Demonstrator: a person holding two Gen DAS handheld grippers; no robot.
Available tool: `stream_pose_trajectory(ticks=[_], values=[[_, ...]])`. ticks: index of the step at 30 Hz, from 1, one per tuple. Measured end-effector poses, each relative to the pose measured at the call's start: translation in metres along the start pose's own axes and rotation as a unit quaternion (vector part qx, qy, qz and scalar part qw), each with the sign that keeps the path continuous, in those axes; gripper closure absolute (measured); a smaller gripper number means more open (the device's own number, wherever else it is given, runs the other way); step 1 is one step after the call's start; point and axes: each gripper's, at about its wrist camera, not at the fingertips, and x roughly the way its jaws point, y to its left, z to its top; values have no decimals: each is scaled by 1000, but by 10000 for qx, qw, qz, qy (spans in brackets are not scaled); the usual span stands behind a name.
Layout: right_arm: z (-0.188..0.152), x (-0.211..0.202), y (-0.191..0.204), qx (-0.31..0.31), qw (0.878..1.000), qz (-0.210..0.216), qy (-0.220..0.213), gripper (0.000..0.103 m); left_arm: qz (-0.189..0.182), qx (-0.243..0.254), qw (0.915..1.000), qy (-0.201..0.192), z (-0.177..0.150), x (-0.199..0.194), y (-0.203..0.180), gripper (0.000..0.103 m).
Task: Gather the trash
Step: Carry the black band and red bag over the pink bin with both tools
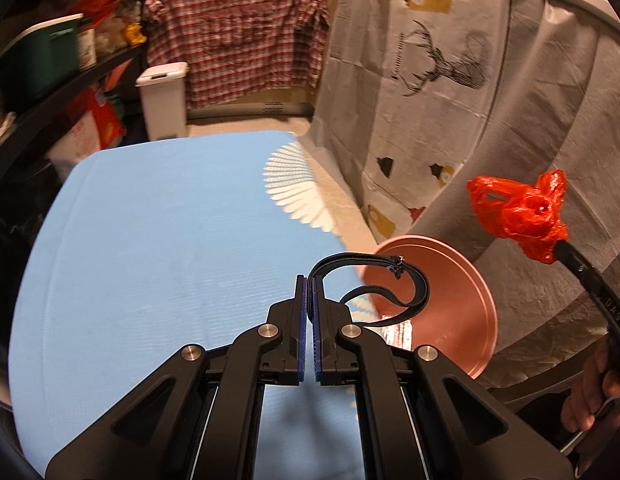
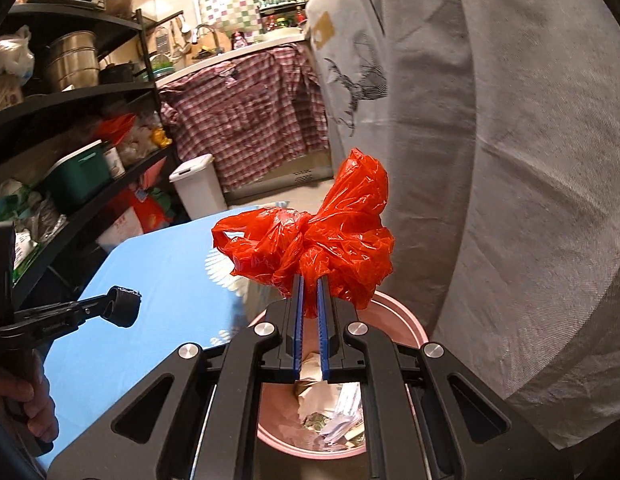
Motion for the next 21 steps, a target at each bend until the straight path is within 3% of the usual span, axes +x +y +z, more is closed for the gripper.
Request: stream_pose_trajectory(ticks=[21], values=[[-2, 27, -16, 34, 9992, -375, 138, 96, -400, 395, 9981, 247, 15, 58, -70, 100]])
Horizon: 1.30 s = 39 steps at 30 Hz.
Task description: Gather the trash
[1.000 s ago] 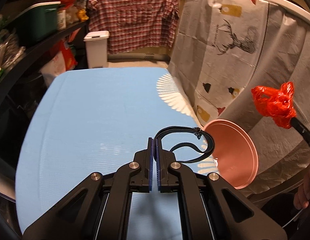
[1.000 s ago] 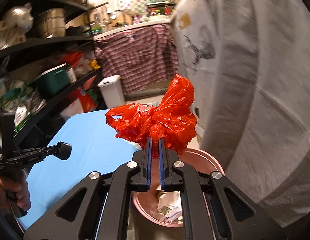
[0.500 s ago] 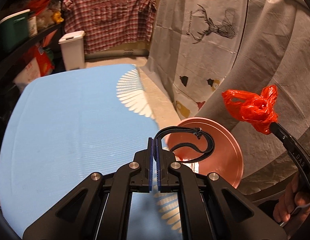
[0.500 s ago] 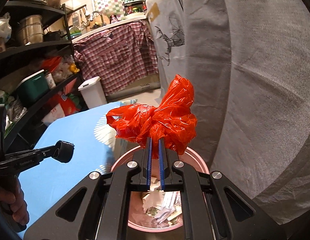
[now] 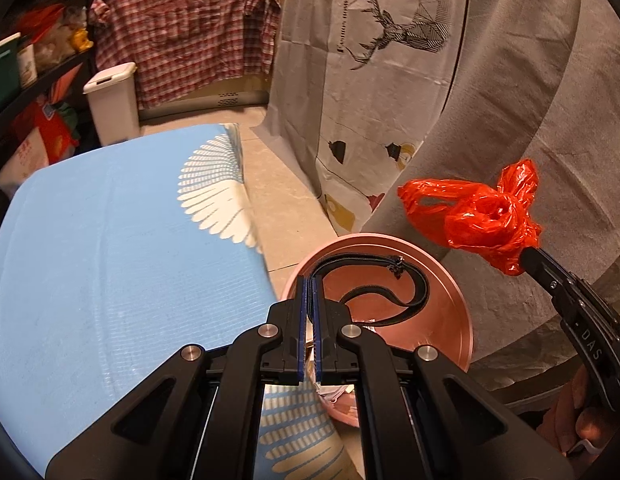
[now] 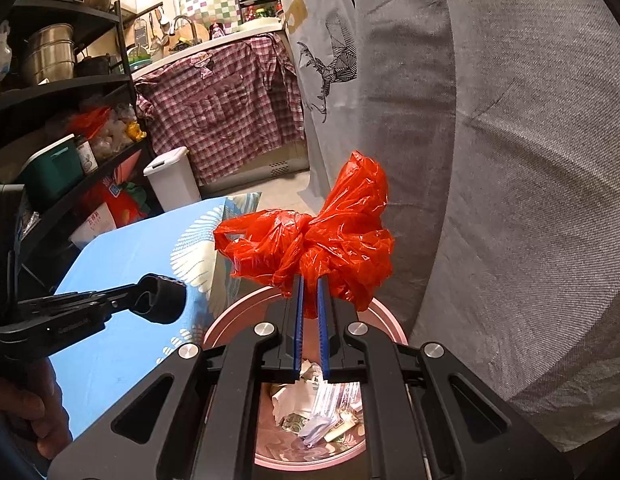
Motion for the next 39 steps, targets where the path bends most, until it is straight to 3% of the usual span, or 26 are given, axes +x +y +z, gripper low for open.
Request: stream_pose_trajectory(ticks=[13, 15, 17, 19, 20, 21, 23, 33, 39], values=[[-2, 1, -2, -10, 10000, -40, 17, 96, -107, 135, 9998, 132, 6, 26, -16, 100], [-3, 2, -3, -1, 10000, -41, 48, 92, -111, 133, 9997, 169, 7, 30, -17, 94], [-3, 6, -4, 5, 9999, -71, 131, 92, -191, 99, 9995, 234, 7, 33, -15, 74], [-4, 11, -4, 23, 9996, -113, 244, 82, -231, 64, 9995, 195, 7, 32, -13, 70], [-4, 12, -5, 35, 9995, -143, 274, 67, -261, 48, 9995, 186, 6, 31, -12, 70], [-4, 12, -5, 36, 9995, -159, 262, 58, -306, 30, 9994, 184, 6, 30, -11, 70], [-5, 10, -5, 28, 9996, -187, 230, 58, -360, 24, 9992, 172, 4, 27, -10, 70], [-10, -28, -1, 103, 9998, -170, -55, 54, -273, -59, 9994, -199, -19, -30, 13, 70], [-24, -82, 14, -44, 9981, -284, -552, 46, -37, -87, 9985, -546, -48, -81, 23, 59]])
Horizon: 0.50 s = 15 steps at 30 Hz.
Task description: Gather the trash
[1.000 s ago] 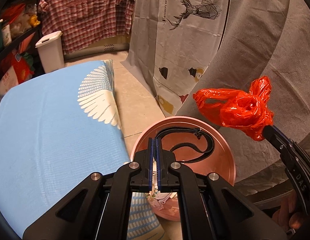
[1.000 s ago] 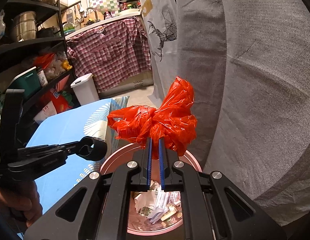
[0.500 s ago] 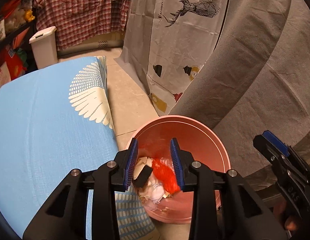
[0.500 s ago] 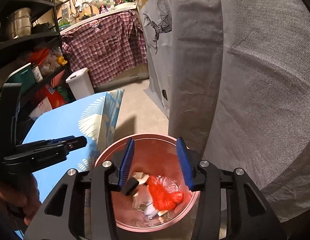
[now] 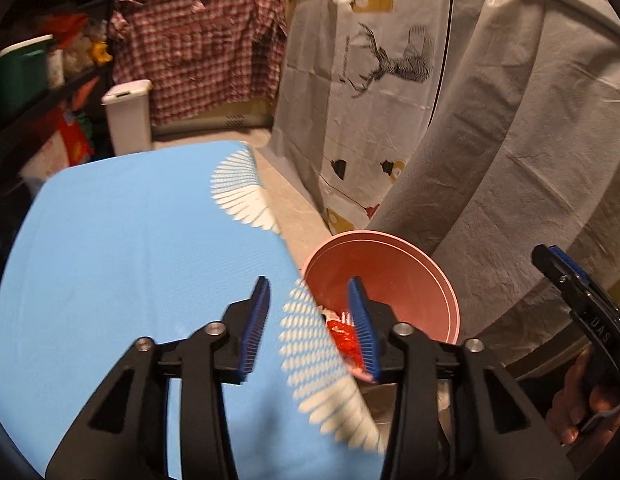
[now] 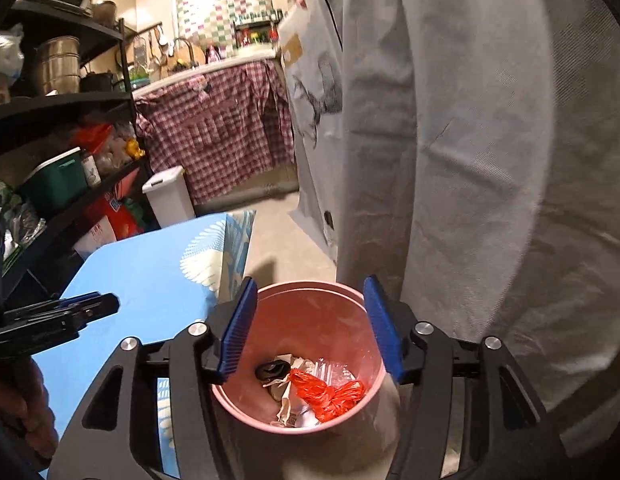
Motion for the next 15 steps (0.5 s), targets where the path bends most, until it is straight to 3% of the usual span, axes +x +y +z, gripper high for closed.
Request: stream_pose_trajectory(ticks=[5, 11, 15], values=[[-10, -42, 13, -190, 9991, -147, -349, 39, 206, -74, 9995, -206, -25, -44, 3, 51], [-32, -79, 25, -319, 9987, -166, -368, 38, 466, -39, 9980, -428, -54, -87, -6, 38], [-47, -99, 30, -426, 9983, -255, -303, 31, 680, -32, 9959, -599, -79, -109, -15, 34]])
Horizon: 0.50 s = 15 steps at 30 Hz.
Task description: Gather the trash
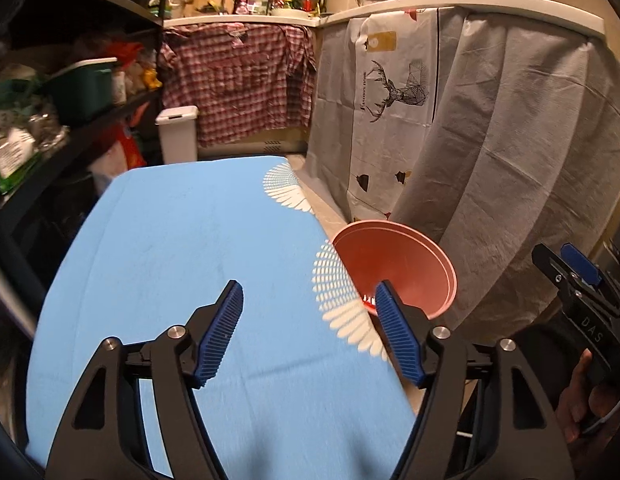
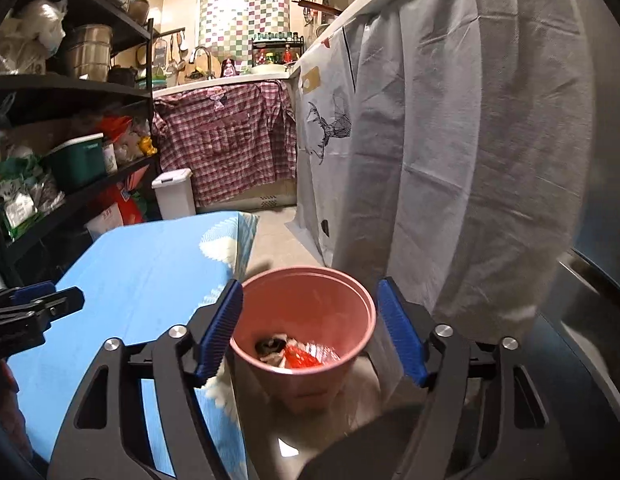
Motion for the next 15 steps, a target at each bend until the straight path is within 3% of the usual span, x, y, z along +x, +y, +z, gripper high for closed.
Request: stream_pose_trajectory(ticks=[4, 15], values=[[-7, -6, 7, -81, 9997, -5, 216, 28, 194, -253, 9995, -51, -24, -12, -2, 26], [-12, 8, 13, -28, 9988, -21, 482, 28, 418, -189, 9989, -37, -28, -3, -5, 25]])
